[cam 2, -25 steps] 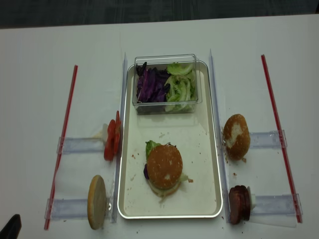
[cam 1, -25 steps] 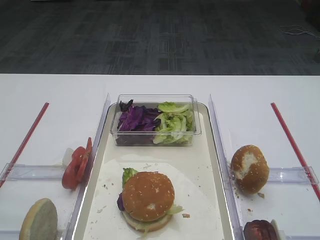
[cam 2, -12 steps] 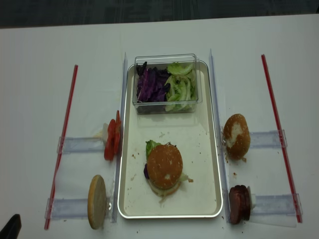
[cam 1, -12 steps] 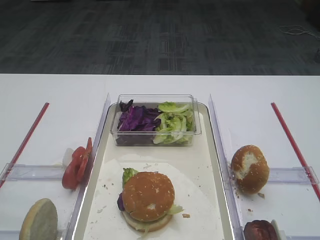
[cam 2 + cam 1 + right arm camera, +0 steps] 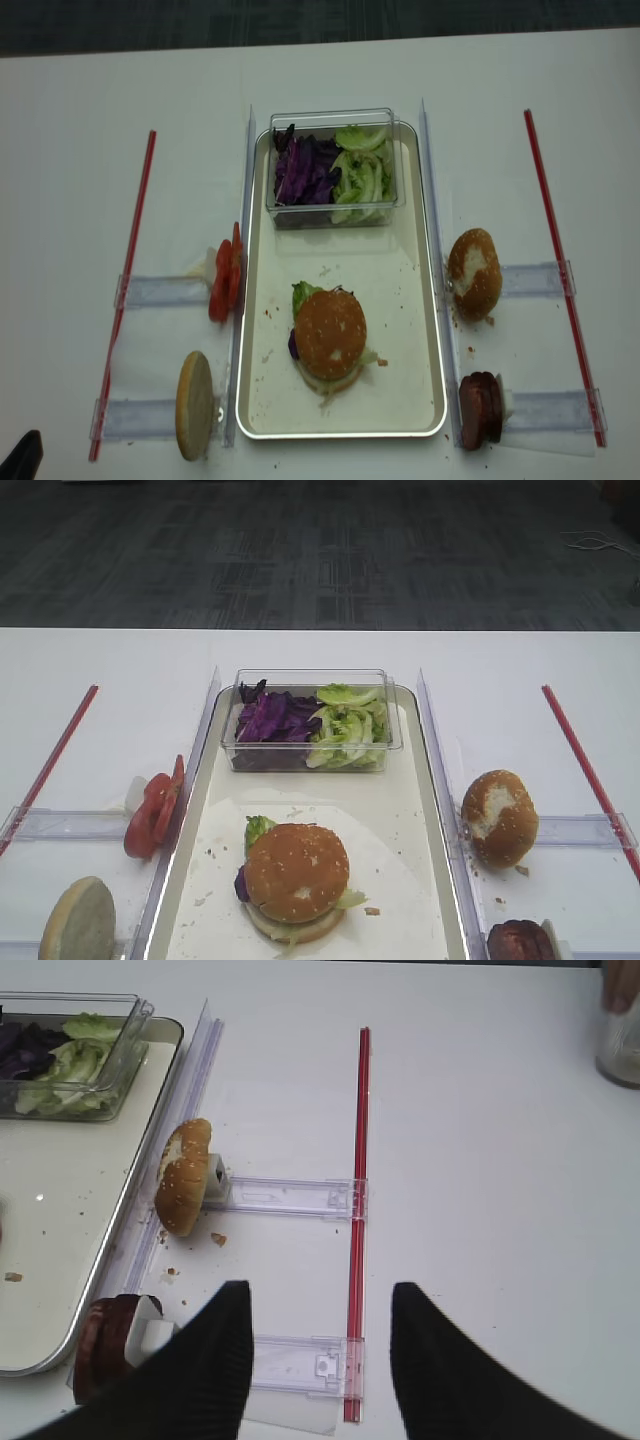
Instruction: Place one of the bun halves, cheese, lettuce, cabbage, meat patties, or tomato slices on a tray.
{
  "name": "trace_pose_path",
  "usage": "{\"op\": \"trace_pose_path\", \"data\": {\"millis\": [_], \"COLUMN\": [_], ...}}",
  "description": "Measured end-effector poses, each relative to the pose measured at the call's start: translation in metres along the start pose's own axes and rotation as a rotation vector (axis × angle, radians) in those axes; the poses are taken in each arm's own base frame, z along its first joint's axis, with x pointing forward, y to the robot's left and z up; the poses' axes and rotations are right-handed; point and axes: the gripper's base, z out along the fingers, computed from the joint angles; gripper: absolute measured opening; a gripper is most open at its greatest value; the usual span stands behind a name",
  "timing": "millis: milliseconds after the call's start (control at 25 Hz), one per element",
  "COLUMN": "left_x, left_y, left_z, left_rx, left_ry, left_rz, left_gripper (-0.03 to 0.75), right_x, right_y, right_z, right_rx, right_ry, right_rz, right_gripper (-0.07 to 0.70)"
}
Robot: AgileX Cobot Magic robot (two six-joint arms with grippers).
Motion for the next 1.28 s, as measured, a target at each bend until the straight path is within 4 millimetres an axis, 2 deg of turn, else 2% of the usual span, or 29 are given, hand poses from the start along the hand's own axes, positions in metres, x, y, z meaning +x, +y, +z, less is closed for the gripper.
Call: {"op": "trace_pose_path", "data": {"millis": [1280], "left_x": [0.0], "left_y": [0.0], "left_z": [0.0], "left_rx": [0.0], "left_ry": [0.0], "left_rz": [0.0], "left_gripper": [0.481], "right_x": [0.0002], "right_y": [0.0], "right_z": [0.0003], "right_rx": [0.0], "right_ry": [0.001], "right_rz": [0.0], "right_gripper": [0.342]}}
